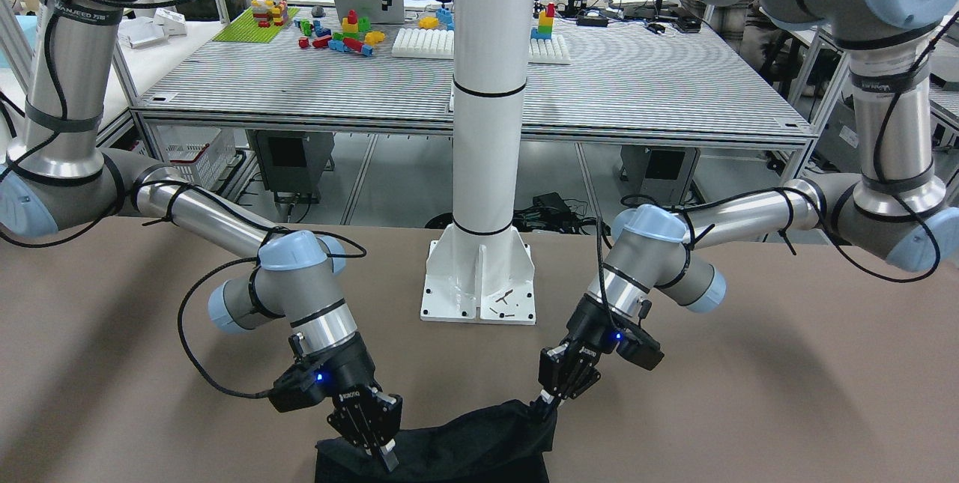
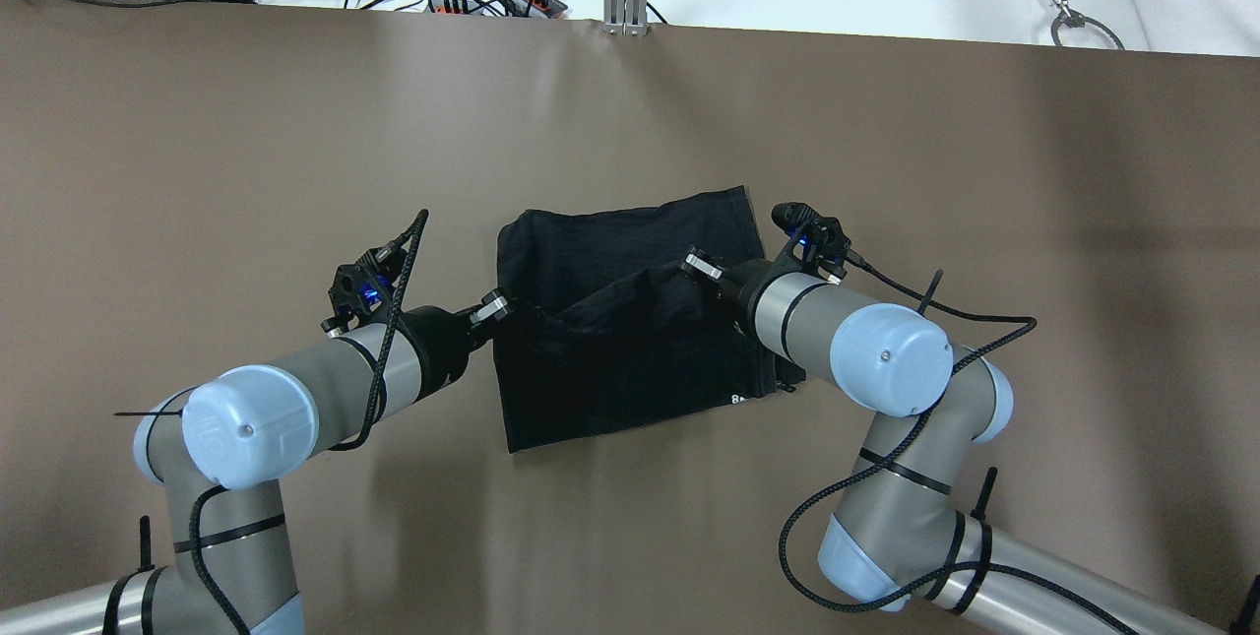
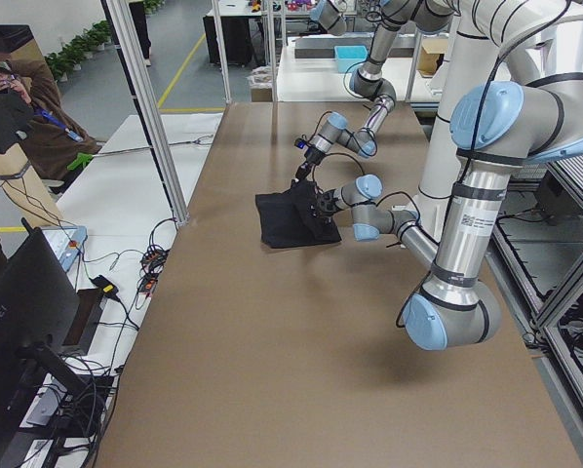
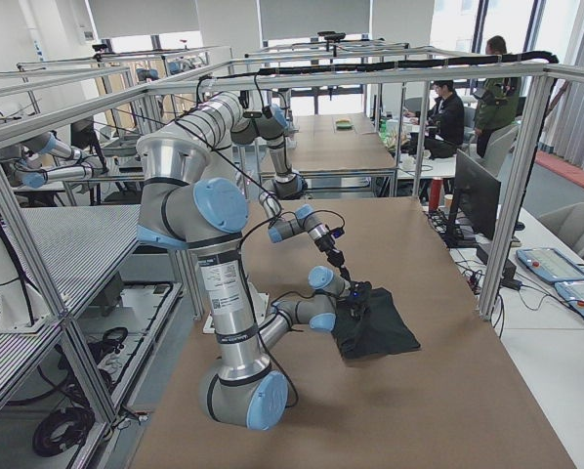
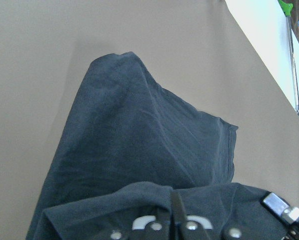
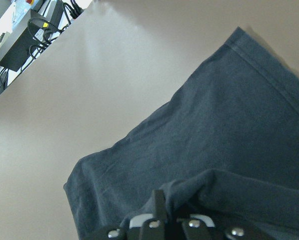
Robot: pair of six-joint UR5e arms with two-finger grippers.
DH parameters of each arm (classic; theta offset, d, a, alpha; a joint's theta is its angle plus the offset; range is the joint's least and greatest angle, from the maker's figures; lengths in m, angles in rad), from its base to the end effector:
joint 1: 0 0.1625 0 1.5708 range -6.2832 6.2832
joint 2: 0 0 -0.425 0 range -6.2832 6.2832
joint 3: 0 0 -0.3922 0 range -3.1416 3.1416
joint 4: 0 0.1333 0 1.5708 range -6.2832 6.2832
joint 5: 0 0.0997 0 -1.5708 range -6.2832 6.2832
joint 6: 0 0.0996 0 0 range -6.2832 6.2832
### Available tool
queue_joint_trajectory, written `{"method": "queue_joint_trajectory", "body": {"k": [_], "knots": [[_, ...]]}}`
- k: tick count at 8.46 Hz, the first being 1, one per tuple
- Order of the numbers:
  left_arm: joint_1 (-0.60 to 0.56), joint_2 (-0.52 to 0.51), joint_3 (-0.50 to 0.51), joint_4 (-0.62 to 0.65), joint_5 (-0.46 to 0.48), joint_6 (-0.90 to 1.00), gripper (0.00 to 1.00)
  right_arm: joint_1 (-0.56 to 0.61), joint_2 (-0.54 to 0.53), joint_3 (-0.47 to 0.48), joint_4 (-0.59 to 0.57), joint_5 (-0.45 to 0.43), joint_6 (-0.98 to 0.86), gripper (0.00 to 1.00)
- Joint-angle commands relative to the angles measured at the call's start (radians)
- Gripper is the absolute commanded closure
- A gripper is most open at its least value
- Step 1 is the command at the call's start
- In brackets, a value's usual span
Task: Fold clothes
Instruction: 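Lay the folded edge onto the shirt's far half with both grippers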
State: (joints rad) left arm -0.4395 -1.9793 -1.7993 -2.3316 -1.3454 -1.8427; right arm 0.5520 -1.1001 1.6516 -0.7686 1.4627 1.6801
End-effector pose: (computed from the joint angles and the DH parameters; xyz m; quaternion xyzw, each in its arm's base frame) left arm 0.4740 -0.3947 0.2377 0.1393 0.6298 -0.3327 0.6879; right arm -0.4736 -0.4609 0.2598 0.1784 -0.6009 0.2847 0.7253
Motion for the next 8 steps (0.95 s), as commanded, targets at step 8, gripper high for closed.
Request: {"method": "queue_joint_trajectory", "body": {"k": [8], "knots": [[-0.077, -0.139, 0.225, -0.009, -0.046, 0.0, 1.0, 0.081, 0.037, -0.15, 0.0, -0.03, -0.023, 1.0]]}}
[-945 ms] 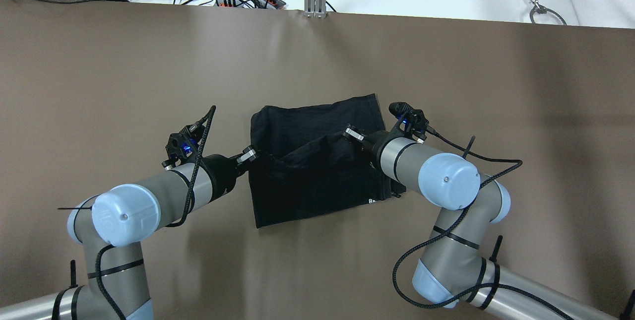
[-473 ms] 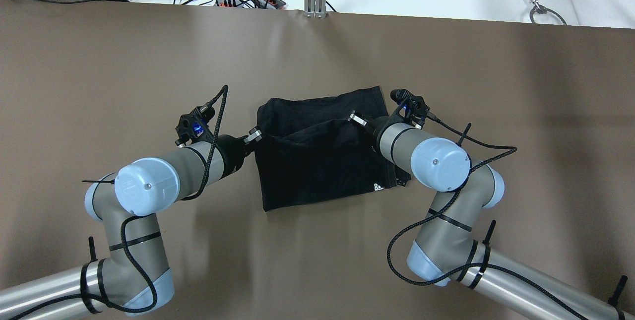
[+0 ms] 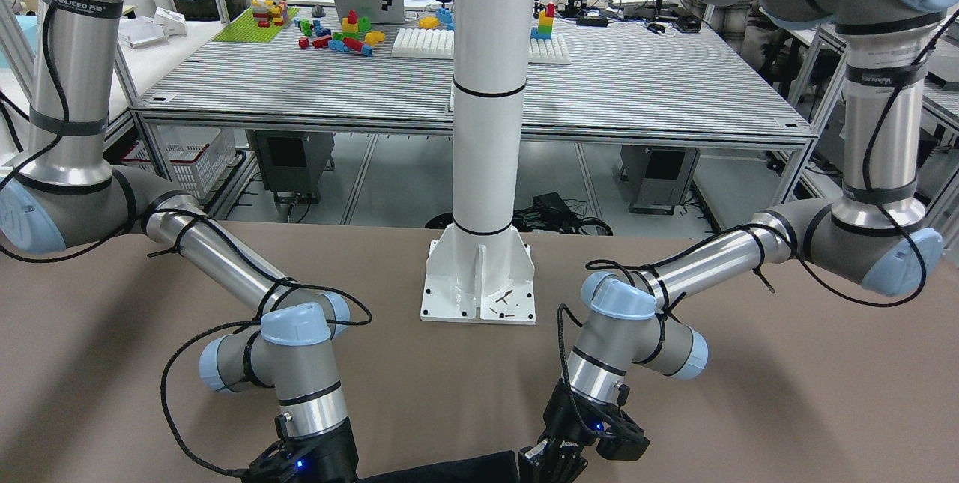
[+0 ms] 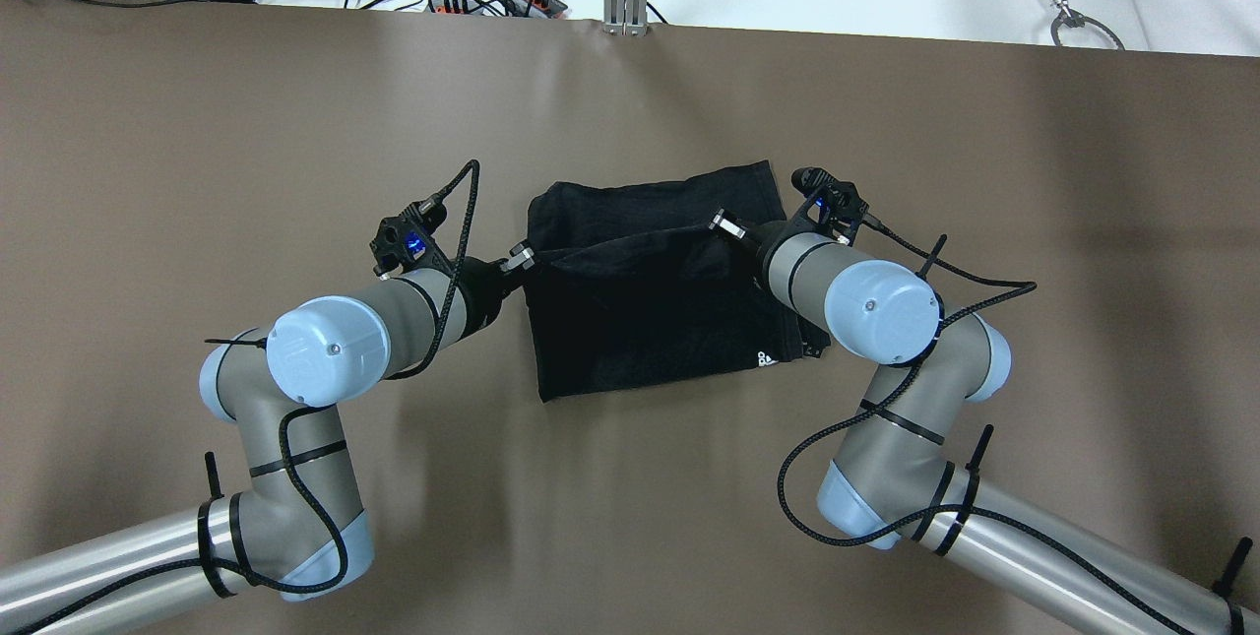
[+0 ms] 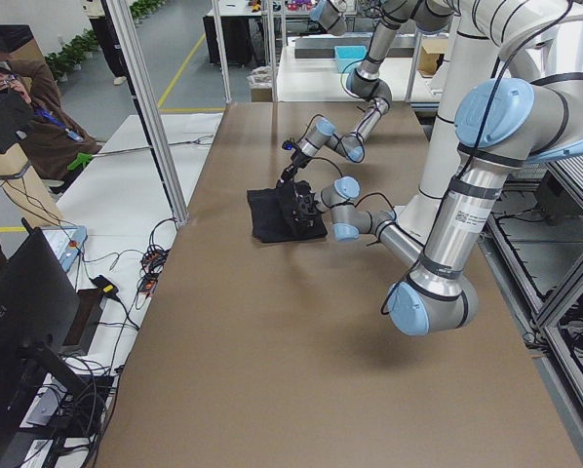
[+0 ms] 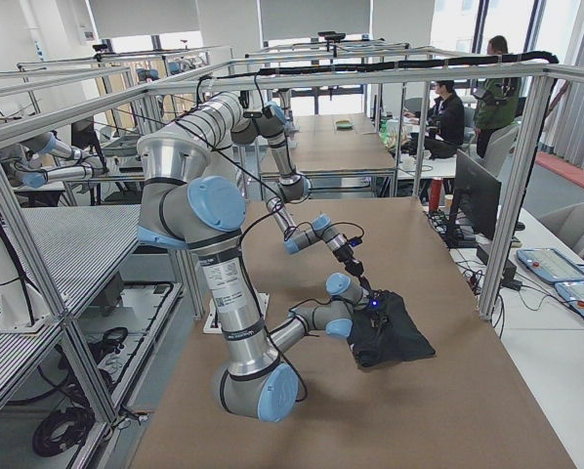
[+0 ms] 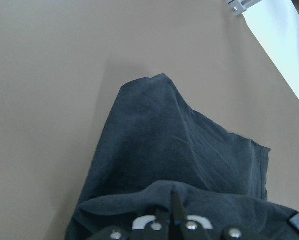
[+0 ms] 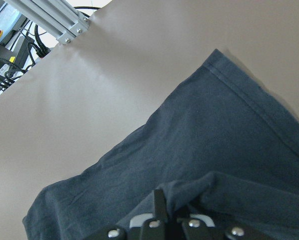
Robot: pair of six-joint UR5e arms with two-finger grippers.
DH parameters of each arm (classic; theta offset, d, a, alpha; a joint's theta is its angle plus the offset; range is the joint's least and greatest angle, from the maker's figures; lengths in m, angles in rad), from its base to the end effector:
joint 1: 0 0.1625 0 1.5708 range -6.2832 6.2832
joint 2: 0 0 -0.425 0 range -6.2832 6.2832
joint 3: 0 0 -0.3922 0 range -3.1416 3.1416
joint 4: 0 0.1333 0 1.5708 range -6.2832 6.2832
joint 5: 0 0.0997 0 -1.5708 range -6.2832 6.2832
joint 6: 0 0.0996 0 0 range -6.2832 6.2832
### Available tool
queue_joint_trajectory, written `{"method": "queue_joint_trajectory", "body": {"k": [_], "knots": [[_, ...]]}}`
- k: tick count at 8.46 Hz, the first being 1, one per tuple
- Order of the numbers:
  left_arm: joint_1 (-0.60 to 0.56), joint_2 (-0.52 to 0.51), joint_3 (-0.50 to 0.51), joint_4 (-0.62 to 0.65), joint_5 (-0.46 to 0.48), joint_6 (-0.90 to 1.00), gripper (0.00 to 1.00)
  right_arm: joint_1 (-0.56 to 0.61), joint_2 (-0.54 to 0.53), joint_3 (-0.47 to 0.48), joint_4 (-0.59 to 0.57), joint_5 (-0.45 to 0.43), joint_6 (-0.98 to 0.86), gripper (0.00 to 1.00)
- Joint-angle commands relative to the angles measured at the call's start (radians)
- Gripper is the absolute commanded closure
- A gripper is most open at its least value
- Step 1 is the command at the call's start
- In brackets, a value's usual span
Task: Fold clothes
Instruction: 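Lay the folded edge onto the shirt's far half with both grippers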
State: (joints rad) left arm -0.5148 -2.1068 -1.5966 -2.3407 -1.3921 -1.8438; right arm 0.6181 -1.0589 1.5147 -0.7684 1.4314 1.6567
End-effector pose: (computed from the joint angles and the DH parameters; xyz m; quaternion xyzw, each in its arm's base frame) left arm 0.5069 -0.4602 0.2453 0.1439 0.6023 -0.3515 0.7021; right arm -0.4729 -0.5168 0.2958 0.2087 -0.5515 0.3166 0.7430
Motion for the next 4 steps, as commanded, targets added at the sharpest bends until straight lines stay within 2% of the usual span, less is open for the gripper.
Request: {"method": "queue_joint_trajectory", "body": {"k": [1, 4], "knots": [[-0.002, -0.041, 0.056, 0.0, 0.002, 0.003, 1.0, 0.018, -0.004, -0.031, 0.001, 0.001, 0.0, 1.0], [-0.025, -0.078, 0.109, 0.0, 0.001, 0.003, 1.0, 0.04, -0.004, -0.036, 0.001, 0.001, 0.0, 1.0]]}}
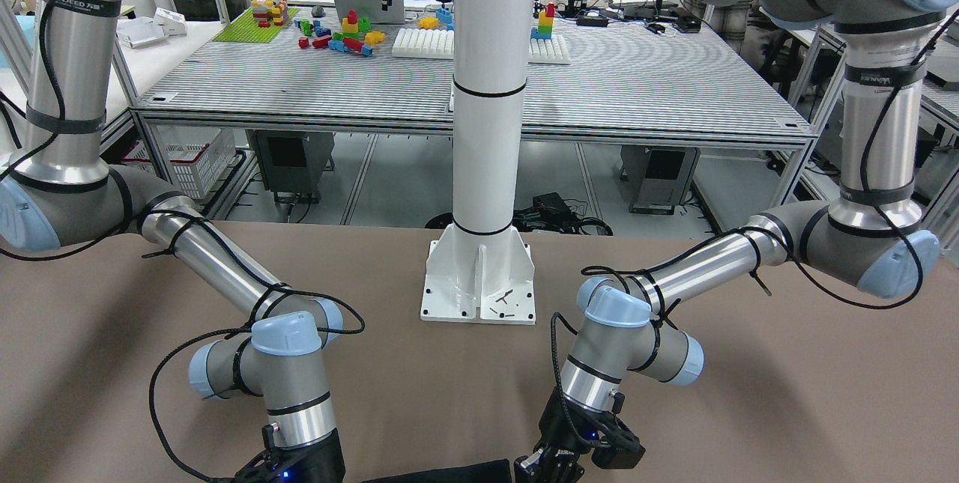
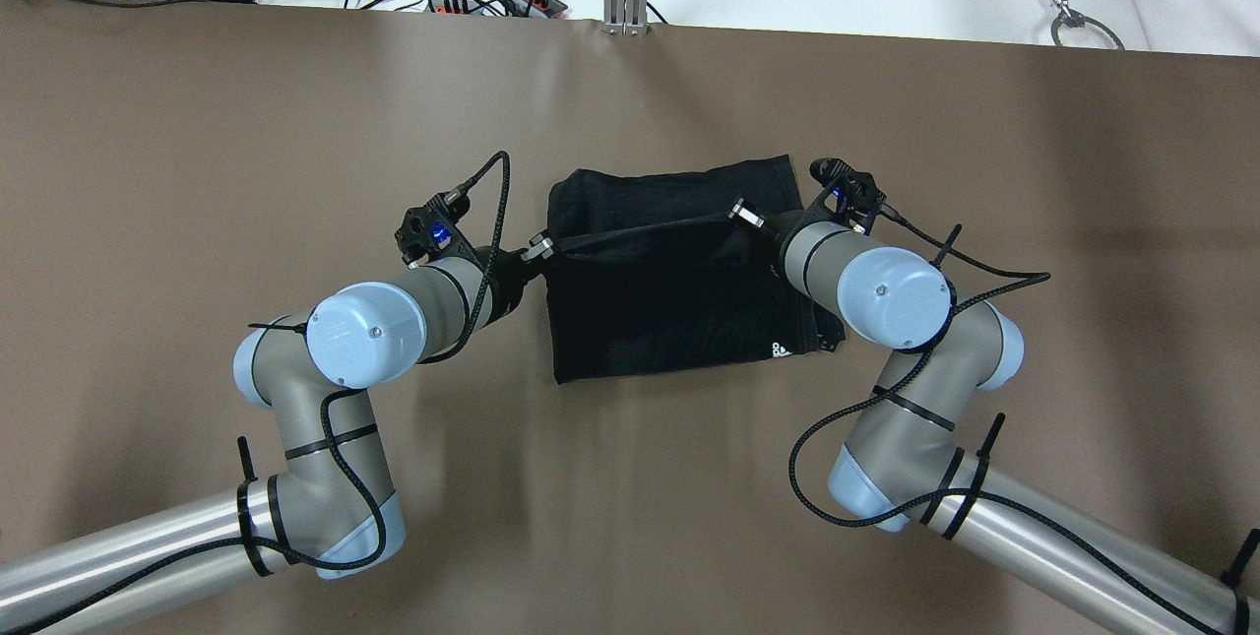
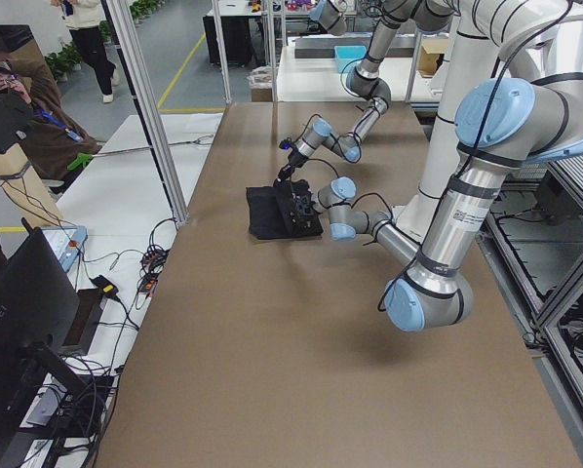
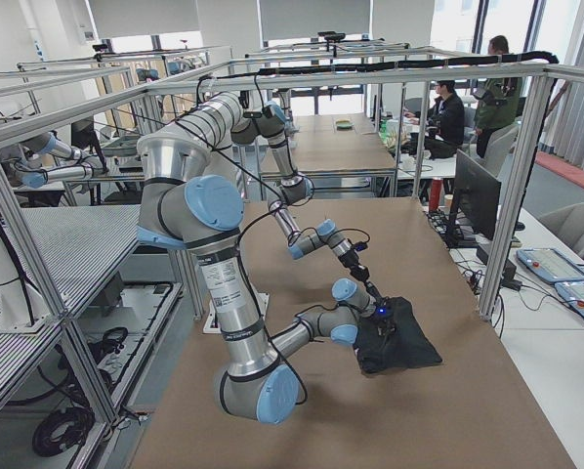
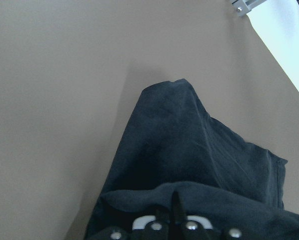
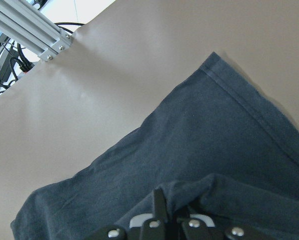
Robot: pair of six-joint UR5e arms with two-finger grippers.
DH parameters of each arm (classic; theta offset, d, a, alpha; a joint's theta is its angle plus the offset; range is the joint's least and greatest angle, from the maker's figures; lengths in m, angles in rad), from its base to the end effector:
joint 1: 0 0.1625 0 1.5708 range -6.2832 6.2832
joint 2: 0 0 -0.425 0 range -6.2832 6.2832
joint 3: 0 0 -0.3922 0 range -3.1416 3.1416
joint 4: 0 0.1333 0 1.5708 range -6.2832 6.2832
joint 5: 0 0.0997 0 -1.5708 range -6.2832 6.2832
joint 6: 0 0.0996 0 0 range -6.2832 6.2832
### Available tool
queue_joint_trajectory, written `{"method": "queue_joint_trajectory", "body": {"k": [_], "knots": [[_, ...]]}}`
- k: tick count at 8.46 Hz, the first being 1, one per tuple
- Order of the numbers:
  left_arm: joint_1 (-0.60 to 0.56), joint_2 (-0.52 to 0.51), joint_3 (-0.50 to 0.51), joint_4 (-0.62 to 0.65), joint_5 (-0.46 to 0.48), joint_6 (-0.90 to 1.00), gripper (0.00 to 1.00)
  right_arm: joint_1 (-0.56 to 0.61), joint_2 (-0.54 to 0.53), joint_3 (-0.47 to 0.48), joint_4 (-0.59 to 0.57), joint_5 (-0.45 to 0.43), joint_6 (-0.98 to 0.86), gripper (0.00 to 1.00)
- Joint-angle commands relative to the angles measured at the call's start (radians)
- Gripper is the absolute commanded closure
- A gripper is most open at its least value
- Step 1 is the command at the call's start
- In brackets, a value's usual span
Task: Fold clothes
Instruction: 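Lay the folded edge onto the shirt's far half with both grippers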
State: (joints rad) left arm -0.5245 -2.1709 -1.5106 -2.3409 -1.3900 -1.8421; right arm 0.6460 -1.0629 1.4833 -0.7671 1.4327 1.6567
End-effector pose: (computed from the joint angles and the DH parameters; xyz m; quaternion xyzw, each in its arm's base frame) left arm 0.5274 -0.4798 0.2406 0.1476 0.5928 -0.3567 0.7068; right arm -0.4636 -0.5336 0.3135 0.2127 -0.5352 0.3292 0.7483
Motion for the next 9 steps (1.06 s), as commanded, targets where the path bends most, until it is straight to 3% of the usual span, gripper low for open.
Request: {"method": "queue_joint_trajectory", "body": {"k": [1, 2, 3, 5, 6, 8, 9], "knots": [[-0.019, -0.013, 0.023, 0.0, -0.001, 0.003, 1.0, 0.015, 0.0, -0.006, 0.0, 0.002, 0.0, 1.0], [-0.019, -0.015, 0.024, 0.0, 0.002, 0.016, 0.36, 0.02, 0.001, -0.008, -0.001, 0.002, 0.0, 0.09], [-0.022, -0.015, 0.024, 0.003, 0.005, 0.015, 0.06, 0.033, 0.007, -0.008, -0.003, 0.008, 0.005, 0.06], [-0.066, -0.017, 0.023, 0.008, -0.007, 0.014, 0.06, 0.121, 0.009, -0.008, -0.006, 0.166, -0.011, 0.06], [-0.101, -0.017, 0.023, 0.008, -0.062, 0.014, 0.06, 0.142, 0.015, -0.002, -0.006, 0.23, -0.023, 0.06], [-0.216, -0.012, 0.024, 0.014, -0.223, 0.027, 0.06, 0.135, 0.09, 0.008, -0.059, 0.259, -0.029, 0.06], [-0.25, -0.012, 0.023, 0.053, -0.257, 0.081, 0.06, 0.118, 0.116, 0.023, -0.117, 0.268, -0.034, 0.06]]}}
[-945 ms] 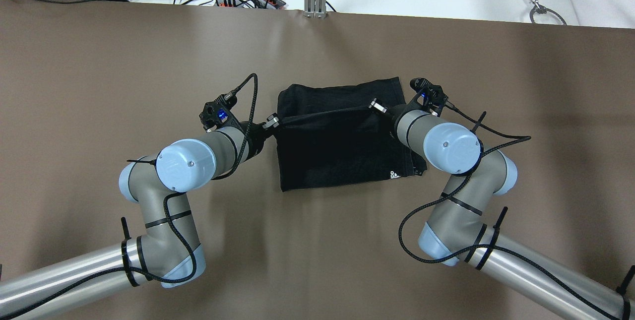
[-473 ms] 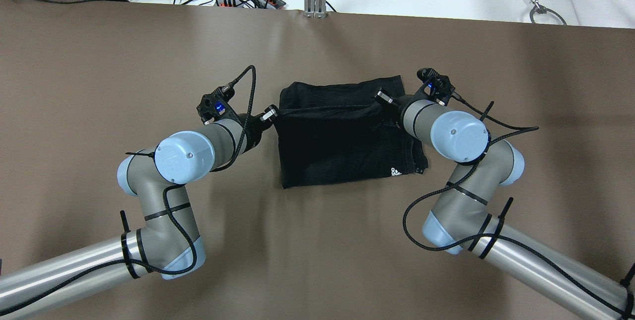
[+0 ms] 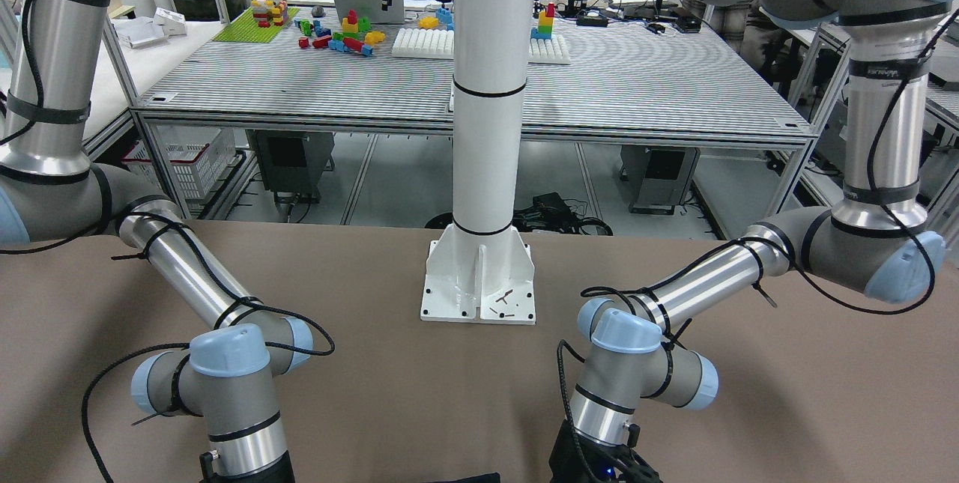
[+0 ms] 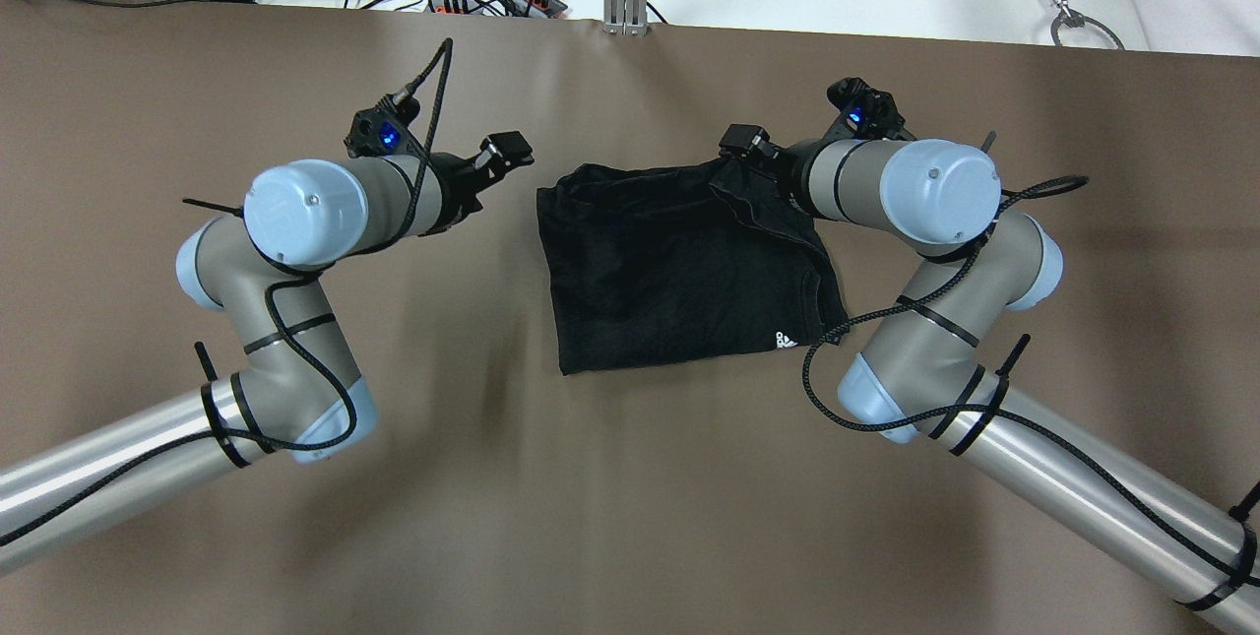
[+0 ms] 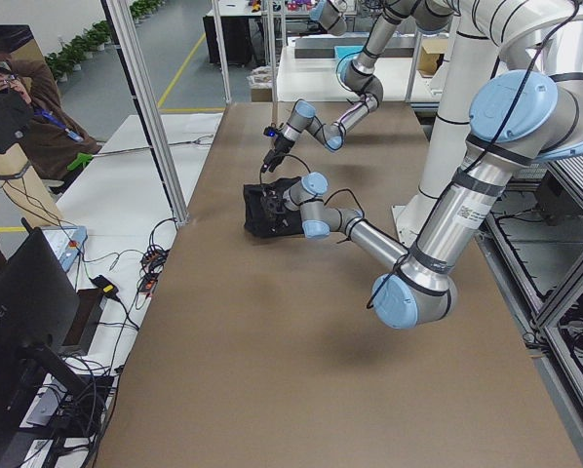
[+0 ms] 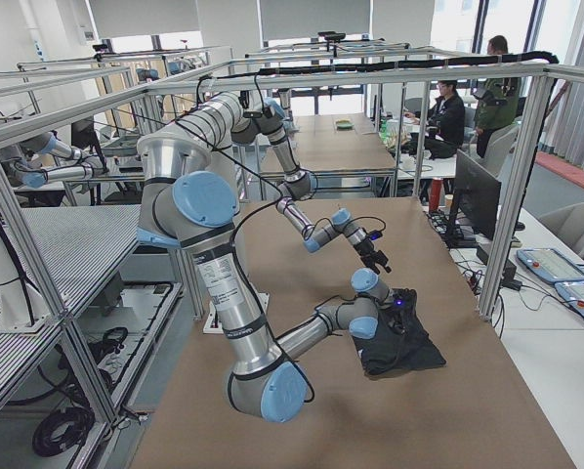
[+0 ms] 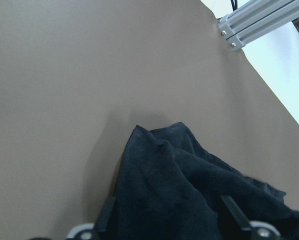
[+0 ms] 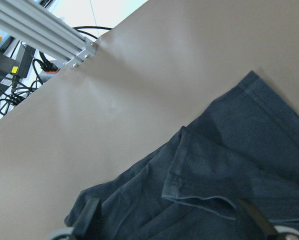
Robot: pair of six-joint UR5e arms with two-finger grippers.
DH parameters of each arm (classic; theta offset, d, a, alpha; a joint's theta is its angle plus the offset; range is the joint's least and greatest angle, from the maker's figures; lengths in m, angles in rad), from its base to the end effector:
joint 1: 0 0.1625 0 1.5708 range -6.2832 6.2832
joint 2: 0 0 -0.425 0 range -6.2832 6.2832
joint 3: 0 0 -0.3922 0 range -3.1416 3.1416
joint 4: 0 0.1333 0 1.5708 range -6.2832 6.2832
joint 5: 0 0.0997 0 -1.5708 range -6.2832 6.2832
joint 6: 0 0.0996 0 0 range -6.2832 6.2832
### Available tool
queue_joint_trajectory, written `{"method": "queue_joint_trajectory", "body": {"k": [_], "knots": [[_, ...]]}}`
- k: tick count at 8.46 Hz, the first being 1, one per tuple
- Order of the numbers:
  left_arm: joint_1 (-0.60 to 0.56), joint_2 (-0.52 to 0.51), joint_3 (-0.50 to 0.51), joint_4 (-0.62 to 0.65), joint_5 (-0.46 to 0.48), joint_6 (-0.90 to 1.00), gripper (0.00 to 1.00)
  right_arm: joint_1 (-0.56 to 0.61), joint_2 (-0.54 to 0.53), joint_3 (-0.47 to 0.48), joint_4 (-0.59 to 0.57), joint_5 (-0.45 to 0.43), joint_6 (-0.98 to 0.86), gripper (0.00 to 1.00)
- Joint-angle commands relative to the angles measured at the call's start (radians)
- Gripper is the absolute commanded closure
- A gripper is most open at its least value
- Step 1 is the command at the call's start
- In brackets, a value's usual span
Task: Fold clothes
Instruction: 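Open the left gripper and raise it away while the right gripper presses the fold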
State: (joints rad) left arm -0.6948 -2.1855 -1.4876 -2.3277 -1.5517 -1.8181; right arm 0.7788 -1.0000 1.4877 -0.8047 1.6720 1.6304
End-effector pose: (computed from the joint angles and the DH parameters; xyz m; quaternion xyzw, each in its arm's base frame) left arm 0.4562 -0.5563 0.2429 0.1407 0.5839 -0.3680 0.7099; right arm -0.4126 -0.5804 0.2725 0.1678 -0.5628 0.3021 0.7509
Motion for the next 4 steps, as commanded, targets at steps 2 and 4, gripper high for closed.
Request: {"method": "queue_joint_trajectory", "body": {"k": [2, 4], "knots": [[-0.132, 0.003, 0.001, 0.056, -0.141, 0.106, 0.06, -0.125, 0.111, 0.008, -0.218, -0.004, -0.049, 0.06], [-0.166, 0.004, 0.001, 0.056, -0.182, 0.132, 0.06, -0.184, 0.118, -0.004, -0.283, -0.122, -0.214, 0.06]]}}
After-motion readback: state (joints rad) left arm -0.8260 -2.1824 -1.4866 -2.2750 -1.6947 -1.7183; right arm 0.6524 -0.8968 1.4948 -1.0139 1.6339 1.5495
